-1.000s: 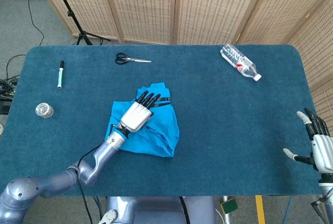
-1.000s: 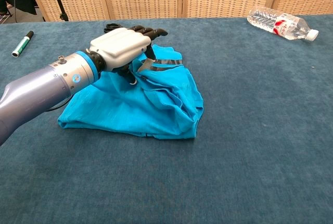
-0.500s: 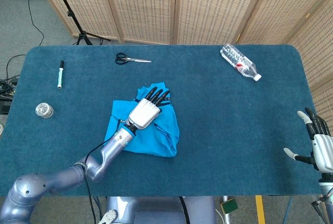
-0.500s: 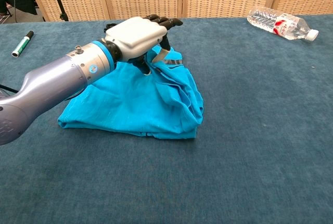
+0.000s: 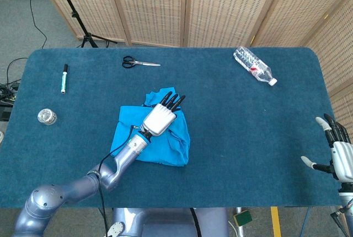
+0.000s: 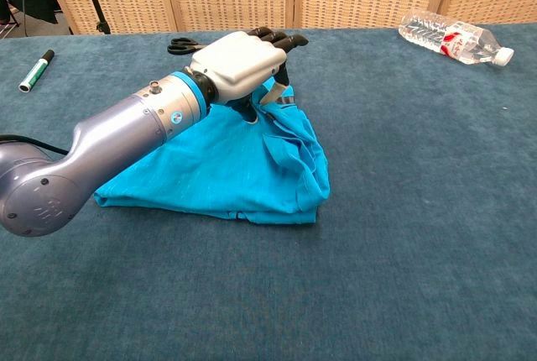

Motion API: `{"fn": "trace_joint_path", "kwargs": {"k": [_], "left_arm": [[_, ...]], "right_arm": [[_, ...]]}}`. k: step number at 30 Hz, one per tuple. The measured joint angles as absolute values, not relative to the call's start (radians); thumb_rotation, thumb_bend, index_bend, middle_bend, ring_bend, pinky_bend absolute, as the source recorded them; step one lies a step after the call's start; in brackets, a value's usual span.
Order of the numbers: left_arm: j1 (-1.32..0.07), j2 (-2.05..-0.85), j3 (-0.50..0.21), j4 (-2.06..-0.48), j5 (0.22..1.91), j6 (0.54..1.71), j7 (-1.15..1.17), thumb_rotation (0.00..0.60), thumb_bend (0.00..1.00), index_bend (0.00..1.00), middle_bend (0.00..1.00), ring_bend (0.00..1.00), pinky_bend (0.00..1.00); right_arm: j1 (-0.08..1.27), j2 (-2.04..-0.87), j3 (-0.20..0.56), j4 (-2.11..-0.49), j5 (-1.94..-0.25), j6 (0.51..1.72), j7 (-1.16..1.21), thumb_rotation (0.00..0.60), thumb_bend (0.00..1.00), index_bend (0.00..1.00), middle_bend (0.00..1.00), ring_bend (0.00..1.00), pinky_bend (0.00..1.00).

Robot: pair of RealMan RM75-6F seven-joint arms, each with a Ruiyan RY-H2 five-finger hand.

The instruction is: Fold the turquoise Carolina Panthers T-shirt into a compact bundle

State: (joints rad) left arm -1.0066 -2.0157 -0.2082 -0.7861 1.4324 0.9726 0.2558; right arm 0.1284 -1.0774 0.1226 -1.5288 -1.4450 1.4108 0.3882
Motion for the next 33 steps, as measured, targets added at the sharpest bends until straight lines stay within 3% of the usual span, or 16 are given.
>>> {"fn": "trace_joint_path", "kwargs": {"k": [2, 3, 4, 6, 7, 15, 17, 19, 22, 33], "left_arm": [[-1.013, -2.036, -0.211, -0.758, 1.428, 0.969, 0.255, 0.6, 0.56, 0.72, 0.0, 0.0, 0.0], [-1.016, -2.045, -0.213, -0.745, 1.426, 0.968, 0.255, 0.6, 0.54, 0.57, 0.0, 0.0, 0.0], [-1.02, -2.059, -0.216, -0.729, 1.422, 0.964, 0.252, 0.6, 0.51, 0.35, 0.0, 0.0, 0.0], [-1.025, -2.073, -0.219, -0.715, 1.418, 0.96, 0.238, 0.6, 0.46, 0.07, 0.0, 0.0, 0.0], [-1.029, -2.082, -0.223, -0.706, 1.418, 0.964, 0.22, 0.6, 0.45, 0.0, 0.0, 0.0, 0.0], [-1.055, -2.133, -0.243, -0.615, 1.425, 1.012, 0.149, 0.6, 0.41, 0.0, 0.0, 0.0, 0.0], [-1.062, -2.14, -0.253, -0.606, 1.414, 1.003, 0.14, 0.6, 0.34, 0.0, 0.0, 0.0, 0.0], [-1.065, -2.143, -0.264, -0.604, 1.397, 0.987, 0.142, 0.6, 0.14, 0.0, 0.0, 0.0, 0.0], [-1.067, -2.141, -0.276, -0.614, 1.376, 0.97, 0.153, 0.6, 0.0, 0.0, 0.0, 0.0, 0.0], [-1.057, -2.122, -0.284, -0.662, 1.368, 1.001, 0.148, 0.6, 0.0, 0.0, 0.0, 0.0, 0.0]], "right_arm": [[0.129, -1.077, 0.122, -1.528, -1.445, 1.409, 0.389, 0.6, 0.0, 0.0, 0.0, 0.0, 0.0], [0.129, -1.078, 0.122, -1.527, -1.445, 1.409, 0.388, 0.6, 0.0, 0.0, 0.0, 0.0, 0.0], [0.129, -1.078, 0.122, -1.527, -1.445, 1.408, 0.389, 0.6, 0.0, 0.0, 0.0, 0.0, 0.0], [0.13, -1.077, 0.122, -1.527, -1.444, 1.407, 0.389, 0.6, 0.0, 0.0, 0.0, 0.0, 0.0], [0.13, -1.077, 0.123, -1.526, -1.443, 1.407, 0.39, 0.6, 0.0, 0.0, 0.0, 0.0, 0.0], [0.131, -1.077, 0.122, -1.525, -1.443, 1.403, 0.392, 0.6, 0.0, 0.0, 0.0, 0.0, 0.0], [0.131, -1.077, 0.121, -1.526, -1.445, 1.404, 0.391, 0.6, 0.0, 0.0, 0.0, 0.0, 0.0], [0.13, -1.077, 0.121, -1.527, -1.445, 1.404, 0.39, 0.6, 0.0, 0.0, 0.0, 0.0, 0.0], [0.13, -1.076, 0.121, -1.528, -1.444, 1.404, 0.39, 0.6, 0.0, 0.0, 0.0, 0.0, 0.0], [0.131, -1.076, 0.12, -1.53, -1.445, 1.401, 0.388, 0.6, 0.0, 0.0, 0.0, 0.0, 0.0]]}}
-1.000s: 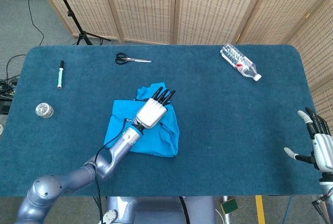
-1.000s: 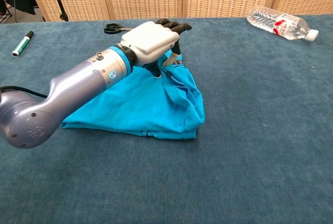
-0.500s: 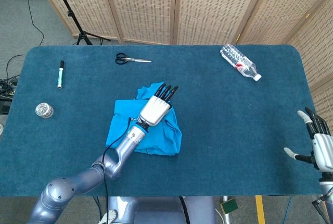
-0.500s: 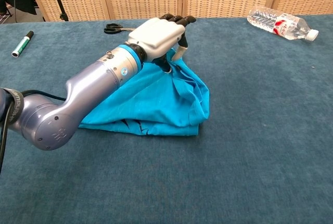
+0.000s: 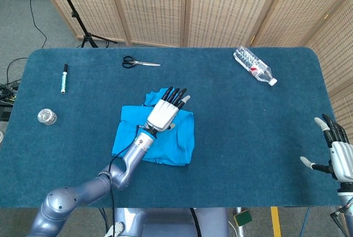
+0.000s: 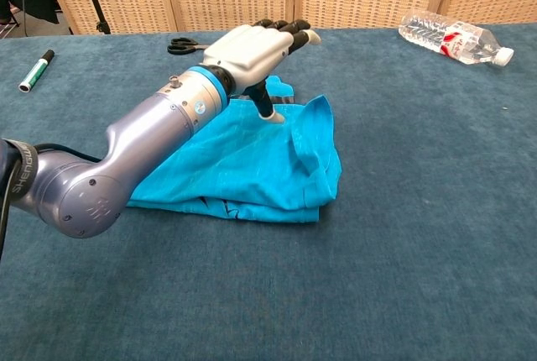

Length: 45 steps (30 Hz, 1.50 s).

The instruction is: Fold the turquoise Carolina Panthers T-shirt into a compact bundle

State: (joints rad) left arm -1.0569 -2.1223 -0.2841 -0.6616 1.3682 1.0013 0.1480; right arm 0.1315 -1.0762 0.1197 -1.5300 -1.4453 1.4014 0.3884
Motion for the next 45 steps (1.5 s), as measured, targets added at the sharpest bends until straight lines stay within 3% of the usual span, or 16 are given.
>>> {"fn": "trace_joint_path", "kwargs": {"k": [9, 15, 31, 38, 45], "left_arm": [[-1.035, -2.101, -0.271, -0.686, 1.384, 1.043, 0.112, 0.6, 0.0, 0.0, 0.0, 0.0, 0.0], [-0.988, -2.019, -0.268, -0.78, 1.393, 1.103, 0.08, 0.6, 0.0, 0.0, 0.0, 0.0, 0.0], [-0.757, -1.565, -0.198, -1.217, 1.372, 1.163, 0.04, 0.6, 0.0, 0.0, 0.0, 0.0, 0.0], [-0.611, -1.378, -0.137, -1.358, 1.35, 1.199, -0.019, 0.6, 0.0, 0.0, 0.0, 0.0, 0.0], [-0.455, -1.268, -0.072, -1.423, 1.348, 1.301, -0.109, 0.6, 0.0, 0.0, 0.0, 0.0, 0.0]], "right_arm": [[0.131, -1.075, 0.119, -1.528, -1.446, 1.401, 0.391, 0.6, 0.0, 0.0, 0.0, 0.0, 0.0], [0.131, -1.075, 0.117, -1.53, -1.45, 1.404, 0.388, 0.6, 0.0, 0.0, 0.0, 0.0, 0.0], [0.125, -1.08, 0.106, -1.562, -1.471, 1.424, 0.328, 0.6, 0.0, 0.0, 0.0, 0.0, 0.0], [0.124, -1.078, 0.105, -1.564, -1.472, 1.427, 0.323, 0.6, 0.0, 0.0, 0.0, 0.0, 0.0], [0.121, -1.077, 0.096, -1.574, -1.485, 1.434, 0.296, 0.6, 0.0, 0.0, 0.0, 0.0, 0.0]]}}
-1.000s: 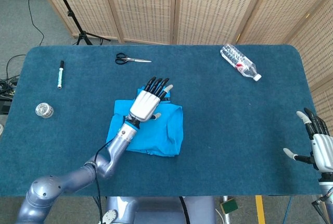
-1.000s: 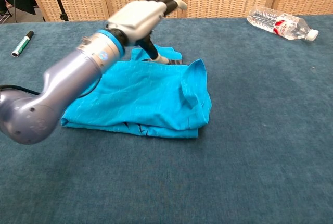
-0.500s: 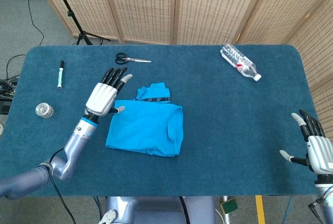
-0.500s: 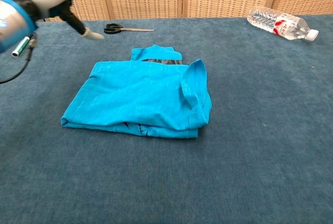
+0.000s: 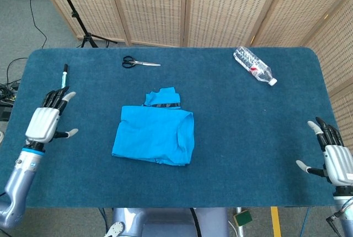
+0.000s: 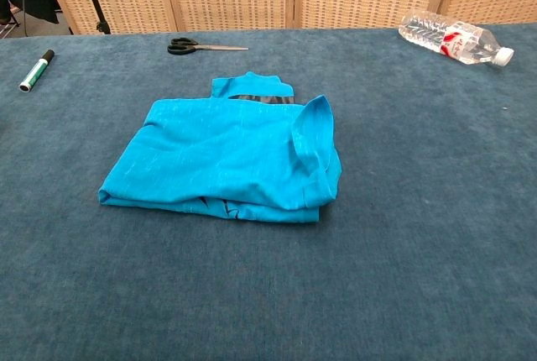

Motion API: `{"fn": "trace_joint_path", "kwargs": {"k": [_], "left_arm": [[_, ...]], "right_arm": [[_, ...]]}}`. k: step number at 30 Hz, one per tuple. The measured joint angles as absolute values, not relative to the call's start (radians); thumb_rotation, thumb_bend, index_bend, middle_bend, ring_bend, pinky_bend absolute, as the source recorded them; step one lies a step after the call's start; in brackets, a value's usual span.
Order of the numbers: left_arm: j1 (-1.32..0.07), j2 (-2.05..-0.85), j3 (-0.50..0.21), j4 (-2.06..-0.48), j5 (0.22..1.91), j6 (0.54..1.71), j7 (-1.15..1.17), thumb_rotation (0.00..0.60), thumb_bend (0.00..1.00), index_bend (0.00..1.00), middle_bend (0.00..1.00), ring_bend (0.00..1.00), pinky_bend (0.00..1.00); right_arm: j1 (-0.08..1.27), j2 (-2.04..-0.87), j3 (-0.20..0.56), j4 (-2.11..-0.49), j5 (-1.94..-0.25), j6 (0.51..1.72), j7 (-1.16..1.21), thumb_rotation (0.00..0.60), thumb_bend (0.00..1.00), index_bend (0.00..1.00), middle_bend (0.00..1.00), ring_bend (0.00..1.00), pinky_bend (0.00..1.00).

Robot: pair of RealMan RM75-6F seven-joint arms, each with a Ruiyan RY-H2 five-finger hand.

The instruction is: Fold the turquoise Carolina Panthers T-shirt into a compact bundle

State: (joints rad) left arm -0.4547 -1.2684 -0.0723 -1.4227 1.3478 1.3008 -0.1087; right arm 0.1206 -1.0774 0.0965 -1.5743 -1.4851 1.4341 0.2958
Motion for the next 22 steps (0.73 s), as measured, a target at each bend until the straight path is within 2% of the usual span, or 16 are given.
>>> {"fn": "trace_joint_path", "kwargs": {"k": [10, 22], "left_arm": [[-0.25, -1.147, -0.014, -1.551, 1.328, 1.466, -0.128, 0.6, 0.0, 0.0, 0.0, 0.0, 0.0], [-0.2, -1.098, -0.009, -1.589, 1.378, 1.487, -0.136, 0.6, 0.0, 0.0, 0.0, 0.0, 0.0]], "right_arm": [[0.107, -1.078, 0.087, -1.586, -1.507, 1.465, 0.26, 0.6, 0.0, 0.0, 0.0, 0.0, 0.0], [0.099, -1.076, 0.082, -1.595, -1.519, 1.485, 0.242, 0.6, 0.0, 0.0, 0.0, 0.0, 0.0]]}}
